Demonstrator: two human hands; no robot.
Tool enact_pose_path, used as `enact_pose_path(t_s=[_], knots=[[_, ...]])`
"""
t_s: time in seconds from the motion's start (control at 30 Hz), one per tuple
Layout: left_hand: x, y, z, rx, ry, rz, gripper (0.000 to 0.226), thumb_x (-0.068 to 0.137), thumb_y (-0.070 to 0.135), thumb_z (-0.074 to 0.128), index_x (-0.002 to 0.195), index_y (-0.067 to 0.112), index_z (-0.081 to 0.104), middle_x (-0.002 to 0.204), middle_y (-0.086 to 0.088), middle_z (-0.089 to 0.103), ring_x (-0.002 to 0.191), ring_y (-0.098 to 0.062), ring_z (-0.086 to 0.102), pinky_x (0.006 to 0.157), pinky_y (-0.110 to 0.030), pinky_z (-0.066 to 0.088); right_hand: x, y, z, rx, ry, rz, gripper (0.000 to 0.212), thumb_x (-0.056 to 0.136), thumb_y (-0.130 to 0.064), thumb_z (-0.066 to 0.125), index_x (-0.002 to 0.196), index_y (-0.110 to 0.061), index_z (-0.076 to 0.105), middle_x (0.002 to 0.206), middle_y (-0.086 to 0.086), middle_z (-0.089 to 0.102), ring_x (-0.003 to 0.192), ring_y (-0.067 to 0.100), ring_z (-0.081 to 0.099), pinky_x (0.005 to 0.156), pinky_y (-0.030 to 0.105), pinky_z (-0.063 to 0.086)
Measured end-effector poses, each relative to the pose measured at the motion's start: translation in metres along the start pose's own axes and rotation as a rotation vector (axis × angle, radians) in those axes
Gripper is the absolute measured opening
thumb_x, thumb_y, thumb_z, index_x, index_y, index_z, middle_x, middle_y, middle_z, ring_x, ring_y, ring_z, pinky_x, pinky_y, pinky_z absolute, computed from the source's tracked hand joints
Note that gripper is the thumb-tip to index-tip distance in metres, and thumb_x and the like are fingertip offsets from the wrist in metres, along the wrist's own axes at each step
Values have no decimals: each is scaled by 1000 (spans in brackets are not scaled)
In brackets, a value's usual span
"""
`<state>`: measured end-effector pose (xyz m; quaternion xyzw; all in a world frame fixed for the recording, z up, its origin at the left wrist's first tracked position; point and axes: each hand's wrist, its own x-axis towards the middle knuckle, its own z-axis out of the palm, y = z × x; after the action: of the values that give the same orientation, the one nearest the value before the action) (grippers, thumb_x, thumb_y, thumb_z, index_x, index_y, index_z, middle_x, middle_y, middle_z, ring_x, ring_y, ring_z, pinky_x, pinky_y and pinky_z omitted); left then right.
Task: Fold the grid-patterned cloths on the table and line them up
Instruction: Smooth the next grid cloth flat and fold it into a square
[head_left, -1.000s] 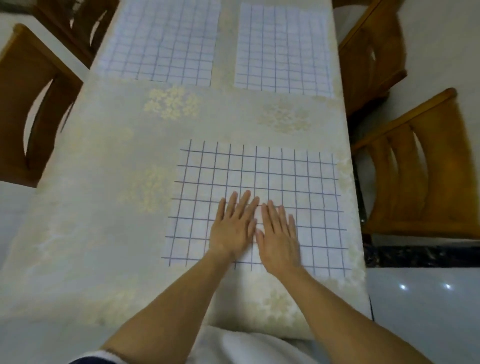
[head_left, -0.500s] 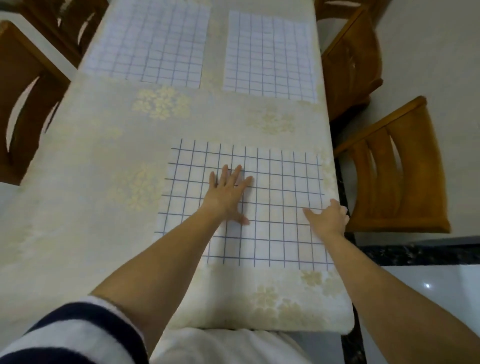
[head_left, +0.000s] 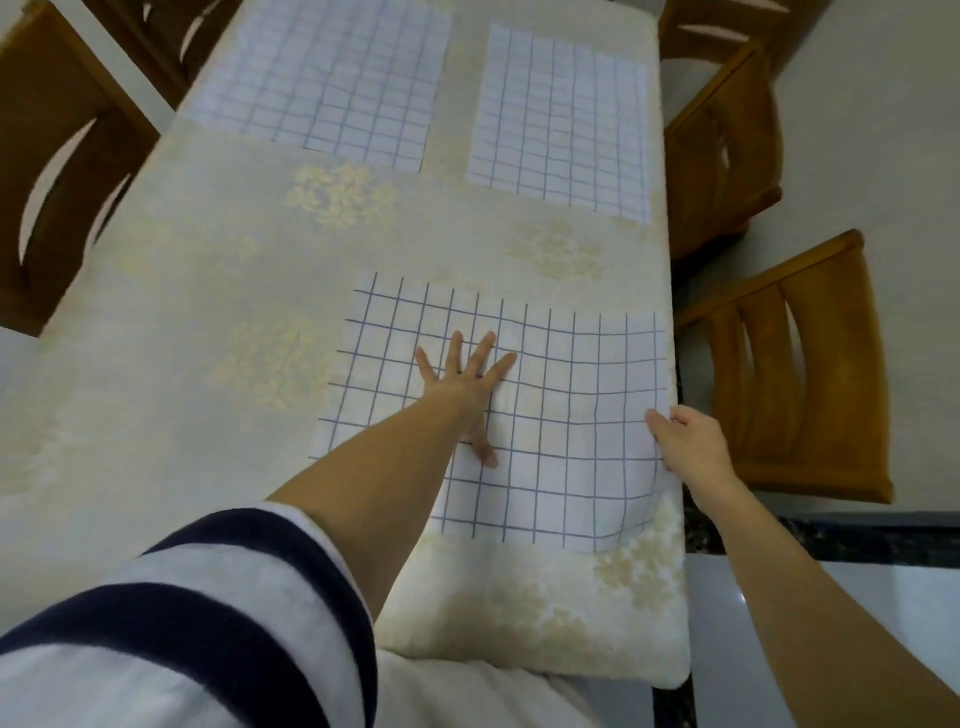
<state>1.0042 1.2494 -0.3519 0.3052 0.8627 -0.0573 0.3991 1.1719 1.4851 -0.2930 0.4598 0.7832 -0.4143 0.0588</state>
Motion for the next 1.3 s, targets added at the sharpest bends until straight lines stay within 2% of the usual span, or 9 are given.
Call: enact_pose_path(t_s=[0.17,0.3,0.37,0.47,0.57,0.87,1.1,1.17,1.3], knots=[[-1,1,-2,-9,-10,-11,168,47,74,87,142,34,-45,148,1,-56,138,-42,-45,103,-84,-12,-27,-28,2,-205,-21,-108,42,102,-32,52,116,8,57,98,19,59,91,32,57,83,41,49],[0,0,0,-18,6,-7,170,47,74,87,143,28,-45,148,1,-55,138,-43,-45,103,-84,-12,-48,-38,-3,-230,35,-245,28,105,-27,45,94,-11,65,74,13,64,60,20,57,53,22,46],[-1,-1,1,-24,16,-4,171,47,75,87,143,26,-45,149,0,-55,138,-43,-45,103,-84,-12,-57,-49,-6,-179,71,-292,34,105,-28,46,79,-12,63,64,14,59,56,26,54,53,26,44],[-2,0,1,-28,16,-2,171,46,74,87,143,26,-45,149,0,-54,138,-43,-45,102,-84,-13,-73,-72,-9,-139,83,-360,34,104,-26,49,99,2,67,76,22,67,72,36,63,61,34,53],[-4,1,-1,-22,6,-8,170,47,74,87,143,26,-45,149,0,-54,138,-43,-44,103,-83,-14,-87,-95,-6,-143,63,-435,36,104,-25,47,104,7,64,77,23,67,65,23,65,51,15,48],[-16,-27,-3,-167,189,109,150,63,79,75,155,21,-30,162,1,-36,151,-34,-26,118,-70,-4,-102,-150,45,-155,-108,-525,40,105,-19,43,145,-14,48,53,1,64,45,8,62,51,3,42],[-41,-159,32,-188,549,-41,82,102,63,26,161,20,-10,168,2,-20,155,-27,-16,126,-48,-3,-98,-181,117,-313,-174,-639,51,97,-20,42,148,-12,44,78,13,72,68,28,69,67,42,59],[-45,-182,50,-140,526,-52,77,102,65,14,160,24,-16,167,4,-23,154,-24,-20,126,-45,-8,-95,-190,143,-392,-200,-659,44,94,-21,41,135,-10,56,103,11,73,79,30,69,71,45,59],[-49,-192,77,-103,641,-47,71,101,66,0,160,30,-15,166,10,-20,153,-15,-23,126,-41,-9,-95,-203,191,-543,-263,-676,46,96,-22,41,136,-4,50,97,13,71,94,31,66,83,42,55]])
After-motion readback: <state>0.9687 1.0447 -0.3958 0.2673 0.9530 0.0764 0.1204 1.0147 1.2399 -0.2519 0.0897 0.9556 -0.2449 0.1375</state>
